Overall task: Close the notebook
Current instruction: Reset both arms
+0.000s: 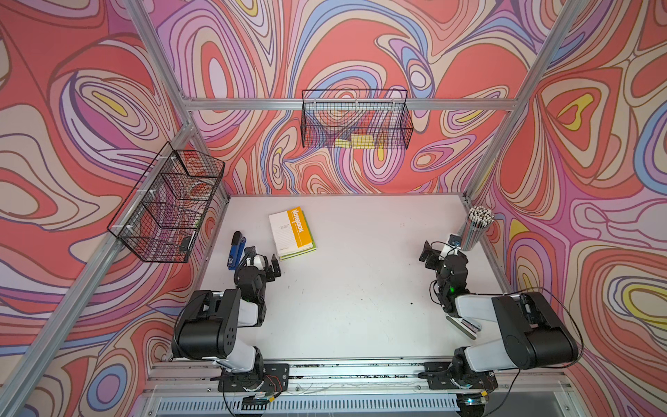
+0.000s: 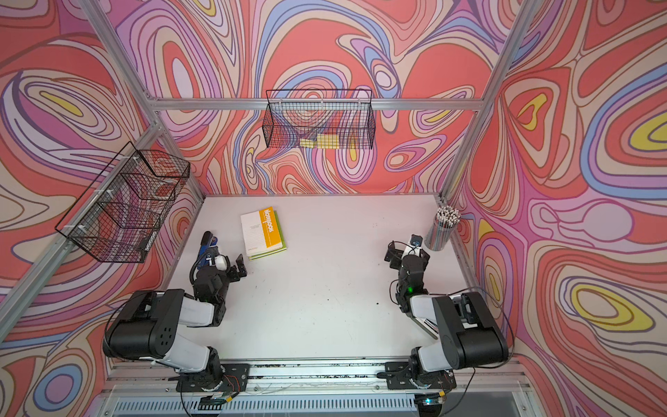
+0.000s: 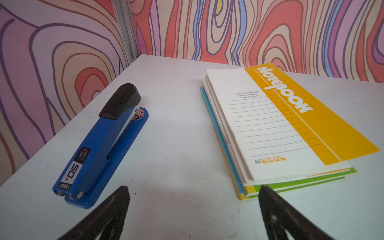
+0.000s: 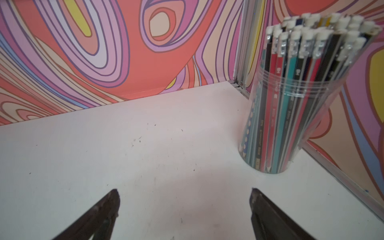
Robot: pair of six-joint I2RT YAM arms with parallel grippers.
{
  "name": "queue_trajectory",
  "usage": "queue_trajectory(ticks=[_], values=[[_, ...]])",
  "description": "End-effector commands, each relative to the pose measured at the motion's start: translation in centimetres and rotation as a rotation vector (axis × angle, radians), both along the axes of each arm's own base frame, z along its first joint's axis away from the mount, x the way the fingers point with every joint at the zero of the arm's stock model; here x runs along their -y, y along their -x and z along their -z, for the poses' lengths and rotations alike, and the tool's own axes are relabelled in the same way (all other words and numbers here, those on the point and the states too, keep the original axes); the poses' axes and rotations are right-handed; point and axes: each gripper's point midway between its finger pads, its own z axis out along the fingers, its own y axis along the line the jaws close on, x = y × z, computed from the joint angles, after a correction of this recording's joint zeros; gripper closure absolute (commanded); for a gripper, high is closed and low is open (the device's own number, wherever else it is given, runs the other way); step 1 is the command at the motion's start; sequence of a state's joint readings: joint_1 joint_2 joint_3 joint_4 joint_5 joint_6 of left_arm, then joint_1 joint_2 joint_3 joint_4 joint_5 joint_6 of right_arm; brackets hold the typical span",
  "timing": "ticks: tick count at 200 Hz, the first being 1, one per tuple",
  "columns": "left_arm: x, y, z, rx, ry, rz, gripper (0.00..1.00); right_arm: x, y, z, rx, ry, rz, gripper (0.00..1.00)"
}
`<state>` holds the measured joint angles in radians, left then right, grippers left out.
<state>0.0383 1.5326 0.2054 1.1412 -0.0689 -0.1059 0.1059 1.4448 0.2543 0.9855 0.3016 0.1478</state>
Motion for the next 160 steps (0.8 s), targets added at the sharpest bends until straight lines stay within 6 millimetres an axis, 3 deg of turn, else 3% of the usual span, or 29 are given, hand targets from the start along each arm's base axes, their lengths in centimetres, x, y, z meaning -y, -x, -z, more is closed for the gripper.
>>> queue_trajectory(ticks=[1, 29, 56, 116, 148, 160], values=[[-0.2, -0.1, -1.4, 0.068, -0.010, -0.009, 0.00, -0.3, 0.2, -1.8, 0.086, -0.031, -0.023, 0.01], [0.0, -0.2, -1.4, 0.063, -0.010, 0.001, 0.00, -3.0, -2.9, -0.9, -0.034, 0.019, -0.174, 0.02], [-0.2, -0.2, -1.4, 0.063, -0.009, -0.009, 0.00, -1.6, -4.3, 0.2, -0.107, -0.047, -0.139, 0.02], [-0.1, -0.2, -1.4, 0.064, -0.009, -0.008, 0.00, -0.8, -2.1, -0.9, -0.004, -0.054, -0.113, 0.02], [-0.3, -0.4, -1.2, 0.049, -0.008, -0.016, 0.00, -1.1, -2.7, -0.7, -0.064, 0.020, -0.139, 0.02], [-0.1, -0.8, -1.1, 0.025, -0.007, -0.005, 0.00, 0.4, -2.3, -0.9, -0.041, 0.045, -0.056, 0.02]])
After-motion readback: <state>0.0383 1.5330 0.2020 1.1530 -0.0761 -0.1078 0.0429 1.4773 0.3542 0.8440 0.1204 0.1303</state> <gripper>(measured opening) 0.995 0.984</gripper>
